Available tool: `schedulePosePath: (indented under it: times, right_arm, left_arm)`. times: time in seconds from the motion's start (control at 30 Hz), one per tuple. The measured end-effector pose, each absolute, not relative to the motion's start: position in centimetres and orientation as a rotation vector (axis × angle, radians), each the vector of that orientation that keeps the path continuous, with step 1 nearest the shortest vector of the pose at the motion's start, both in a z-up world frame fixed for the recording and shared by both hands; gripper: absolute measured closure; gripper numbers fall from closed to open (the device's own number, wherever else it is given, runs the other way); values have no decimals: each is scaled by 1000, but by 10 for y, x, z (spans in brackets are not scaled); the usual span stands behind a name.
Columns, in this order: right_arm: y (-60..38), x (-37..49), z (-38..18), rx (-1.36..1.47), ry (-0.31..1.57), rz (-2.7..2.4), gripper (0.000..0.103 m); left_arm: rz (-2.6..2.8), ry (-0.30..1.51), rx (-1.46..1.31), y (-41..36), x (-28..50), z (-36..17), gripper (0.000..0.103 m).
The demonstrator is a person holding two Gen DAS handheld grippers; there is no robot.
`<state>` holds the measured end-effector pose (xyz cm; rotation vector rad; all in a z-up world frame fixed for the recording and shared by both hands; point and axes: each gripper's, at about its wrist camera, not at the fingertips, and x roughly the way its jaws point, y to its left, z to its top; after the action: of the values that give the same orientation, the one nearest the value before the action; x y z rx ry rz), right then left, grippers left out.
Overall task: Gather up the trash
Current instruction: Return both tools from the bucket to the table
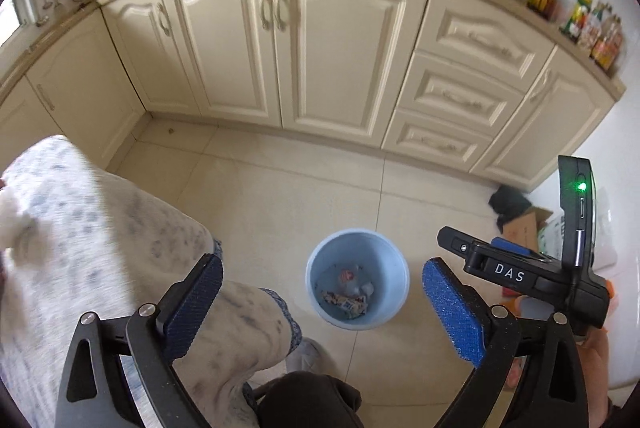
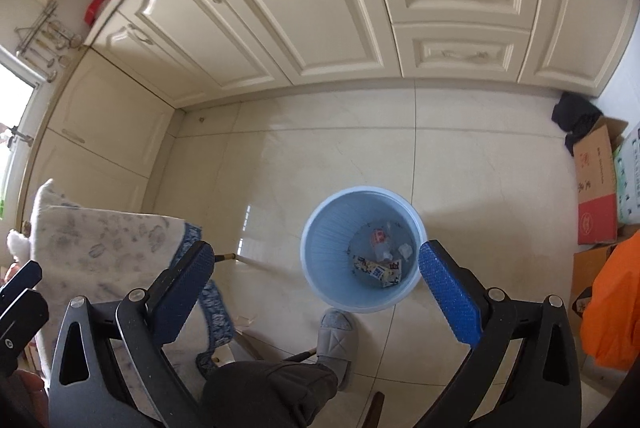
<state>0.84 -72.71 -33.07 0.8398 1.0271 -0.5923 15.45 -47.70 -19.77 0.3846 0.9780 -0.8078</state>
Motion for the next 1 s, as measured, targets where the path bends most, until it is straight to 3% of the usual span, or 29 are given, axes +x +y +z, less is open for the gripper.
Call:
schedulePosePath:
  times: [0.3, 0.5, 1.0]
  right_arm:
    - [-642, 44, -209, 682, 863, -450, 0]
    - [-564, 82, -140, 561, 777, -304, 0]
    - [-379, 143, -51, 302, 671, 0, 0]
  left_arm:
    - [-700, 772, 203, -319, 111, -106, 1]
    - [-576, 703, 89, -210, 92, -73, 1]
    - [-248, 555, -3, -46, 54, -27, 1]
